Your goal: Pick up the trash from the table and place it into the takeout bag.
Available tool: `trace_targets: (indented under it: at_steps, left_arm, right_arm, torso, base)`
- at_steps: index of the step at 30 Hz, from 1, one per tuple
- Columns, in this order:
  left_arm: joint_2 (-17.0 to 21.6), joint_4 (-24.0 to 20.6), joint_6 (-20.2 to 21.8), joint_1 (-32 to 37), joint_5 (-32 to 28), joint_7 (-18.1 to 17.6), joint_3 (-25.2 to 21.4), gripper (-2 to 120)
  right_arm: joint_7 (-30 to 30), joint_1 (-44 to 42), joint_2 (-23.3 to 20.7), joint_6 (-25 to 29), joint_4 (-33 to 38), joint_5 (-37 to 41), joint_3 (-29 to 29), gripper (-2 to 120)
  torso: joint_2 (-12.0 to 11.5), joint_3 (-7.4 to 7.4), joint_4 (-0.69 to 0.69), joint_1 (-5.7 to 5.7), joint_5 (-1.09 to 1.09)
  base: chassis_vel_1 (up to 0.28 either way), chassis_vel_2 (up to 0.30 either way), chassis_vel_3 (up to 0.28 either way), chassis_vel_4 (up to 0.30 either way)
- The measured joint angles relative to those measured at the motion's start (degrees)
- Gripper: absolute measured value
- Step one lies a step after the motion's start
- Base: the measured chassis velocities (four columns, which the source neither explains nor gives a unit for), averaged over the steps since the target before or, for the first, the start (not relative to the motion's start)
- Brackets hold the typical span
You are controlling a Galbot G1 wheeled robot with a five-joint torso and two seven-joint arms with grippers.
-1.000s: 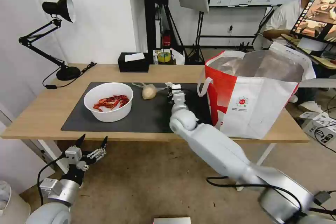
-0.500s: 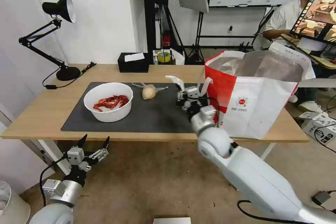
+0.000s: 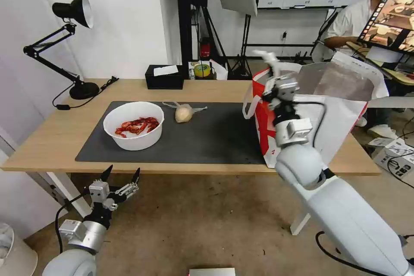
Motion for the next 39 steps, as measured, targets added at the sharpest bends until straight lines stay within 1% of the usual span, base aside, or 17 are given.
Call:
trace_targets:
  at_steps: [3,9,11,12,16,17,20,21,24,25,28,29,30,33,34,36,39]
  left_arm:
    - [0.24,0.0,0.02,-0.12,0.01,-0.02,0.23,100]
    - [0.79,0.03,0.05,-0.25,0.02,-0.04,0.57,100]
    - [0.88,0.03,0.05,-0.22,0.02,-0.06,0.59,100]
    - [0.88,0.03,0.05,-0.22,0.02,-0.06,0.59,100]
    - [0.84,0.0,0.07,0.12,0.02,-0.07,0.59,100]
    - [0.84,0.0,0.07,0.12,0.02,-0.07,0.59,100]
    - [0.66,-0.17,0.08,0.32,0.02,-0.07,0.59,100]
    - [0.66,-0.17,0.08,0.32,0.02,-0.07,0.59,100]
    - [0.42,-0.22,0.09,0.57,0.02,-0.07,0.51,100]
    - [0.42,-0.22,0.09,0.57,0.02,-0.07,0.51,100]
    - [0.24,-0.26,0.09,0.77,0.09,-0.02,0.37,100]
    - [0.23,-0.32,0.09,0.78,0.1,-0.01,0.35,100]
    - [0.23,-0.32,0.09,0.78,0.1,-0.01,0.35,100]
    - [0.36,-0.53,0.09,0.79,0.04,0.02,0.23,100]
    - [0.36,-0.53,0.09,0.79,0.04,0.02,0.23,100]
    - [0.5,-0.63,0.09,0.8,-0.06,0.02,0.11,100]
    - [0.62,-0.81,0.09,0.81,-0.22,0.02,-0.14,100]
  right_arm:
    - [4.46,1.01,-0.15,-3.61,-0.22,2.76,0.24,0]
    - [7.97,2.51,-0.06,-5.91,-0.01,8.34,-0.18,1]
    - [8.45,2.82,-0.02,-6.18,0.11,10.42,-0.44,10]
    - [8.45,2.82,-0.02,-6.18,0.11,10.42,-0.44,10]
    - [8.17,3.02,0.34,-6.22,0.05,11.34,-1.03,28]
    - [8.17,3.02,0.34,-6.22,0.05,11.34,-1.03,28]
    - [7.99,3.02,0.45,-6.39,-0.17,11.49,-1.4,42]
    - [7.99,3.02,0.45,-6.39,-0.17,11.49,-1.4,42]
    - [7.94,3.07,0.45,-6.72,-0.19,11.72,-1.5,57]
    - [7.94,3.07,0.45,-6.72,-0.19,11.72,-1.5,57]
    - [7.89,3.33,0.38,-6.98,-0.18,12.14,-1.53,71]
    - [7.83,3.39,0.32,-7.01,-0.13,12.24,-1.53,78]
    - [7.83,3.39,0.32,-7.01,-0.13,12.24,-1.53,78]
    - [7.07,3.36,-0.01,-6.84,0.36,12.88,-1.47,90]
    - [7.07,3.36,-0.01,-6.84,0.36,12.88,-1.47,90]
    - [6.21,3.22,-0.4,-6.23,0.86,13.38,-1.29,98]
    - [4.15,3.0,-0.96,-4.38,1.67,13.97,-0.97,100]
  torso:
    - [0.0,0.0,0.0,0.0,0.0]
    - [0.0,0.0,0.01,0.0,0.0]
    - [0.0,0.0,0.0,0.0,0.0]
    - [0.0,0.0,0.0,0.0,0.0]
    - [0.0,0.0,0.01,0.0,-0.01]
    - [0.0,0.0,0.01,0.0,-0.01]
    - [0.0,0.0,0.01,0.0,0.0]
    - [0.0,0.0,0.01,0.0,0.0]
    - [0.0,0.0,0.0,0.0,0.0]
    - [0.0,0.0,0.0,0.0,0.0]
    - [0.0,0.01,0.01,0.0,0.0]
    - [0.0,0.0,0.01,0.0,-0.01]
    - [0.0,0.0,0.01,0.0,-0.01]
    - [0.0,0.0,0.01,0.0,0.0]
    - [0.0,0.0,0.01,0.0,0.0]
    - [0.0,0.0,0.01,0.0,0.0]
    - [0.0,0.0,0.0,0.0,0.0]
  base:
    - [0.0,0.0,0.0,0.0]
    - [0.0,0.0,0.0,0.0]
    - [0.0,0.0,0.0,0.0]
    - [0.0,0.0,0.0,0.0]
    - [0.0,0.0,0.0,0.0]
    - [0.0,0.0,0.0,0.0]
    - [0.0,0.0,0.0,0.0]
    - [0.0,0.0,0.0,0.0]
    - [0.0,0.0,0.0,0.0]
    - [0.0,0.0,0.0,0.0]
    - [0.0,0.0,0.0,0.0]
    - [0.0,0.0,0.0,0.0]
    - [0.0,0.0,0.0,0.0]
    - [0.0,0.0,0.0,0.0]
    - [0.0,0.0,0.0,0.0]
    - [0.0,0.0,0.0,0.0]
    - [0.0,0.0,0.0,0.0]
